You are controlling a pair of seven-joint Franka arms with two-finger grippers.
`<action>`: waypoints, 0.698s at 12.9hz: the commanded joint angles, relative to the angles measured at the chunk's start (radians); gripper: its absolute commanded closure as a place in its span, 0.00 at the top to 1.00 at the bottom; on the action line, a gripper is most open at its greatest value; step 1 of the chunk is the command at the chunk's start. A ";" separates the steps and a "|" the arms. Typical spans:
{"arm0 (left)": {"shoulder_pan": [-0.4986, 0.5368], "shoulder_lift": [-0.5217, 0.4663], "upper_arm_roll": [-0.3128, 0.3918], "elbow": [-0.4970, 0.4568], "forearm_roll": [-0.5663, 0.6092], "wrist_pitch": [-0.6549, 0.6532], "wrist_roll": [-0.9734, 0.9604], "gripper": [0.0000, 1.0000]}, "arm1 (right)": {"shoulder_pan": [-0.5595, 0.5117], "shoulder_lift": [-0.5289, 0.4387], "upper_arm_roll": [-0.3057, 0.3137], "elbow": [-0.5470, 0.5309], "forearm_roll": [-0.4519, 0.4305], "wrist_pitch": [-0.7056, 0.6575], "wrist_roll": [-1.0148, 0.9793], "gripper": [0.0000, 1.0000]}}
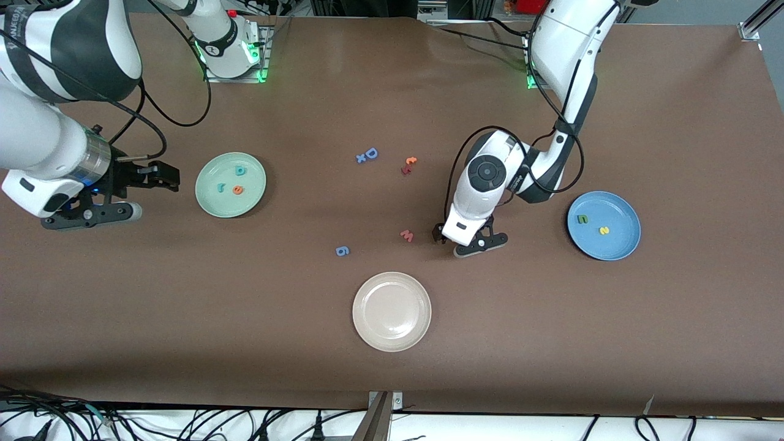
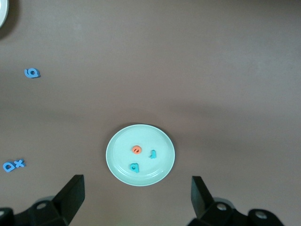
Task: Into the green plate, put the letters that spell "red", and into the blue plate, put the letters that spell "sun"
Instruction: 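Return the right arm to rest while the left gripper grasps the yellow u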
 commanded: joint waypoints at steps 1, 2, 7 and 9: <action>-0.024 0.020 0.021 0.023 -0.011 -0.003 0.001 0.99 | -0.008 0.002 0.003 0.024 -0.013 -0.018 0.001 1.00; -0.026 0.028 0.021 0.023 -0.011 -0.003 0.002 0.97 | -0.008 0.002 0.003 0.024 -0.014 -0.018 0.001 1.00; -0.032 0.048 0.031 0.014 -0.011 0.029 0.003 0.91 | -0.017 0.010 -0.070 0.022 0.003 -0.004 0.015 1.00; -0.036 0.051 0.032 0.014 -0.010 0.032 0.005 0.84 | -0.027 0.010 -0.076 0.021 0.022 0.021 0.020 1.00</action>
